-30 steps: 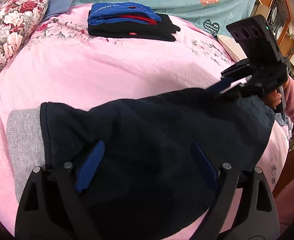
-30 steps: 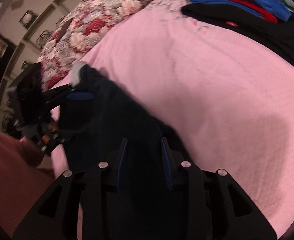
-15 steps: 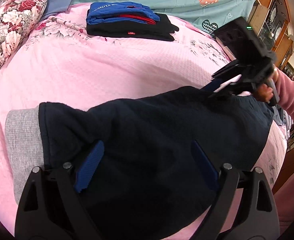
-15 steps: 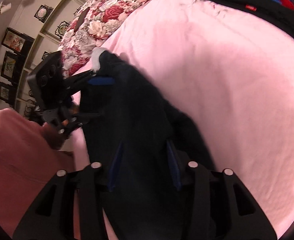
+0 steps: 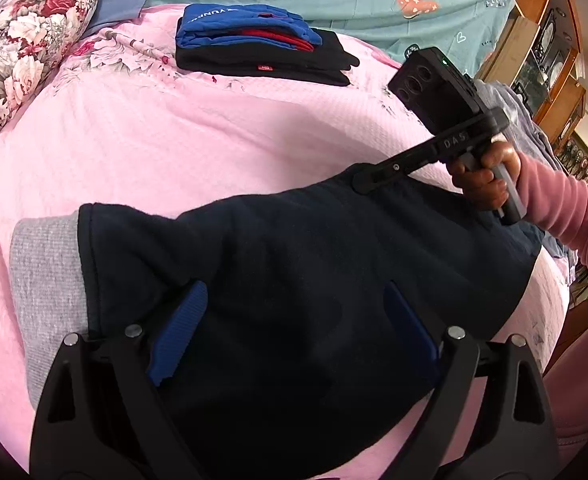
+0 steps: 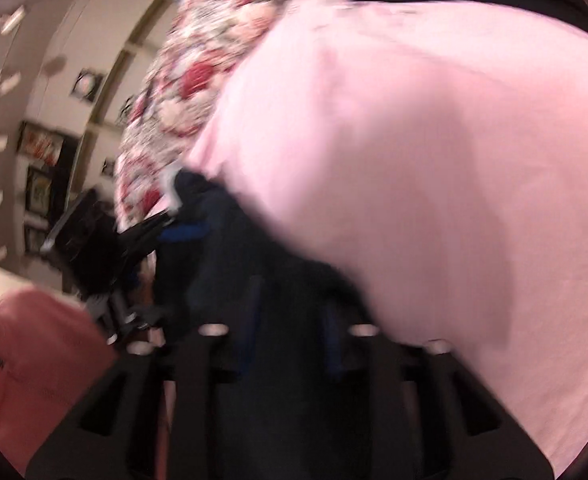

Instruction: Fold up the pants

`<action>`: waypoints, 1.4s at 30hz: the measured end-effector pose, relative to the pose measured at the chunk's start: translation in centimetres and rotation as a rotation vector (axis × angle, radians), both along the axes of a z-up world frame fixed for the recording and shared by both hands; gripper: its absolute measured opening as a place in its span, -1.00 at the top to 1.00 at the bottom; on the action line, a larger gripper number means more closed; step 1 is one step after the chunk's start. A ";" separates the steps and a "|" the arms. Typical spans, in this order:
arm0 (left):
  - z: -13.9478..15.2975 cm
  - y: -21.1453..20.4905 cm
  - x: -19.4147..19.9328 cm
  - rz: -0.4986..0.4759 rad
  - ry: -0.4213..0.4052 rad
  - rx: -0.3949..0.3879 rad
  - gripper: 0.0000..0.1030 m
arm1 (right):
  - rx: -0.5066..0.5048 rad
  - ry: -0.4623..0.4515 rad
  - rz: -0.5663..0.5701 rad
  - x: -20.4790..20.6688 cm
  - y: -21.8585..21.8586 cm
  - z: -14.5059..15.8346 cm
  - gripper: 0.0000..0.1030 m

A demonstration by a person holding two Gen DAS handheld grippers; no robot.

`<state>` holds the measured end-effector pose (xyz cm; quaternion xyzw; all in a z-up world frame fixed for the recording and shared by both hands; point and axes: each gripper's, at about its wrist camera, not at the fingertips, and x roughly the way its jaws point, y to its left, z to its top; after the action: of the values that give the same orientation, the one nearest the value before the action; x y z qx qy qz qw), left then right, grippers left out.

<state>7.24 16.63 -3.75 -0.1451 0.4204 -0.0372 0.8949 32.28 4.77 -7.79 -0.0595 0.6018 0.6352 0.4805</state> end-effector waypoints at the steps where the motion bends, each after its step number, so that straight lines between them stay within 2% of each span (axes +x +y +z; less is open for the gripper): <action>1: 0.1 0.0 -0.1 0.002 -0.004 0.001 -0.77 | 0.012 0.005 -0.008 0.2 -0.2 -0.3 0.85; 3: 0.5 0.2 -0.4 0.009 -0.028 -0.002 -0.77 | 0.023 -0.044 -0.012 -0.2 -0.4 0.2 0.86; 7: 3.0 1.7 -1.7 0.041 -0.169 -0.052 -0.77 | 0.014 -0.147 -0.029 -1.0 -0.1 1.2 0.85; 8: 3.2 1.9 -1.5 0.050 -0.179 -0.046 -0.82 | 0.007 -0.158 -0.030 -1.0 -0.1 1.2 0.83; 9: 3.0 2.1 -0.8 0.060 -0.156 -0.027 -0.84 | -0.003 -0.170 -0.032 -1.1 -0.1 1.4 0.78; 11: 1.2 2.5 1.0 0.085 -0.038 0.019 -0.84 | -0.026 -0.202 -0.045 -1.4 -0.3 1.8 0.70; 12: 0.1 2.7 1.6 0.091 0.013 0.024 -0.84 | -0.053 -0.249 -0.076 -1.9 -0.4 2.5 0.66; 13: -0.1 2.8 1.8 0.089 0.028 0.023 -0.84 | -0.079 -0.293 -0.115 -2.1 -1.0 3.0 0.62; 14: 0.0 2.5 1.9 0.089 0.027 0.039 -0.84 | -0.104 -0.371 -0.183 -2.7 -1.3 3.9 0.28; 15: 0.1 2.1 2.1 0.090 0.033 0.071 -0.84 | -0.074 -0.471 -0.274 -4.0 -1.9 5.5 0.12; 16: 0.0 1.8 2.3 0.090 0.045 0.093 -0.84 | -0.008 -0.521 -0.304 -5.8 -2.6 6.6 0.12; 19: 0.0 0.9 2.7 0.092 0.068 0.155 -0.84 | 0.100 -0.496 -0.220 -11.0 -3.0 7.0 0.12; 22: 0.0 1.2 2.5 0.093 0.070 0.155 -0.84 | 0.075 -0.511 -0.122 -13.5 -4.4 5.3 0.12; 24: 0.0 1.3 2.2 0.095 0.071 0.151 -0.84 | 0.009 -0.570 -0.152 -12.5 -7.0 4.2 0.13; 26: -0.2 1.2 2.2 0.099 0.072 0.154 -0.84 | -0.067 -0.620 -0.242 -9.7 -10.7 3.1 0.13; 28: -0.2 1.1 2.3 0.102 0.076 0.161 -0.84 | -0.047 -0.571 -0.362 -5.8 -17.0 3.0 0.19; 29: -0.2 1.0 2.3 0.104 0.077 0.164 -0.84 | -0.034 -0.519 -0.413 -4.1 -20.1 3.1 0.41; 30: -0.1 0.9 2.3 0.108 0.076 0.170 -0.84 | -0.042 -0.501 -0.475 -2.8 -22.7 3.3 0.47; 31: 0.0 0.8 2.2 0.114 0.075 0.177 -0.84 | -0.069 -0.514 -0.548 -1.7 -25.4 3.7 0.43; 32: 0.0 0.6 2.2 0.123 0.076 0.188 -0.84 | -0.149 -0.606 -0.649 -0.8 -28.1 4.3 0.32; 33: 0.1 0.4 2.2 0.132 0.077 0.198 -0.84 | -0.183 -0.655 -0.724 -0.4 -30.2 5.1 0.26; 34: 0.1 0.2 2.3 0.141 0.079 0.208 -0.84 | -0.164 -0.642 -0.787 0.3 -32.5 5.8 0.26; 35: 0.1 0.0 2.3 0.150 0.084 0.218 -0.84 | -0.113 -0.577 -0.899 1.6 -36.1 6.8 0.26; 37: 0.0 -0.2 2.4 0.161 0.091 0.227 -0.84 | -0.108 -0.529 -1.068 3.1 -40.7 8.0 0.26; 39: 0.0 0.0 2.4 0.165 0.090 0.220 -0.84 | -0.181 -0.544 -1.118 4.4 -42.5 8.3 0.27; 42: -0.1 0.3 2.4 0.164 0.089 0.199 -0.84 | -0.296 -0.536 -1.027 5.5 -42.1 6.8 0.28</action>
<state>9.63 16.90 -3.84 -0.0913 0.4482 0.0846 0.8852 37.75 -37.29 -1.01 0.0146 0.4935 0.1941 0.8477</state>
